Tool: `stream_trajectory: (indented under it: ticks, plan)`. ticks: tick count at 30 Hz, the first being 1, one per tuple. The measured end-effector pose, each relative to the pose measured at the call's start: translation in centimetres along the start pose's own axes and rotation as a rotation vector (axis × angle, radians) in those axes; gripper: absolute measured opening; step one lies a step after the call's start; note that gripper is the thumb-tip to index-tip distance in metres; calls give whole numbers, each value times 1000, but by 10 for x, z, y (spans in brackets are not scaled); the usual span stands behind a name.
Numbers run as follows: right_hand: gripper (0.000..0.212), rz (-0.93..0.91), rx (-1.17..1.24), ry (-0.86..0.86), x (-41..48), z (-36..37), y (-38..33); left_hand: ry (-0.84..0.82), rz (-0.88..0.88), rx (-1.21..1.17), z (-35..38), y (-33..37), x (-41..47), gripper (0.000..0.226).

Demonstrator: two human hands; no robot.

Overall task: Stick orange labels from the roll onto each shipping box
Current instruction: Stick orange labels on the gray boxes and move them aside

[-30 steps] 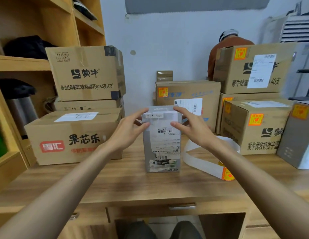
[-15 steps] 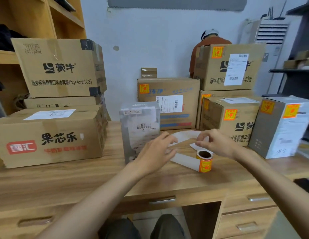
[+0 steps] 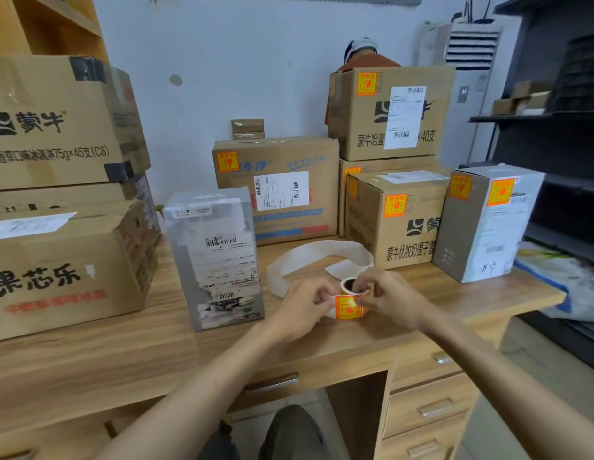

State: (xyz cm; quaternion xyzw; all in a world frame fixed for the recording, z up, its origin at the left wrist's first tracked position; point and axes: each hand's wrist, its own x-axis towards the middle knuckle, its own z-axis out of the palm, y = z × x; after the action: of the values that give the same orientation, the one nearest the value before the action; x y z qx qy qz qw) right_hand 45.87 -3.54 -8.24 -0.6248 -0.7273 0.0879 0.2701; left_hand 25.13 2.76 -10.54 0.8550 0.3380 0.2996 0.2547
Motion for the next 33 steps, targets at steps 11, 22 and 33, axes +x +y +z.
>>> stream_trajectory:
  ticks: [11, 22, 33]
  plan:
    - [25, 25, -171, 123, -12, 12, -13, -38, -52, -88, -7, -7, 2, 22]
    - [18, 41, -125, 179, -33, 42, -34, -106, -18, -189, -12, -3, -7, 16]
    - [28, 117, -7, 229, -29, 44, -35, -149, -12, -258, -11, -5, -6, 20]
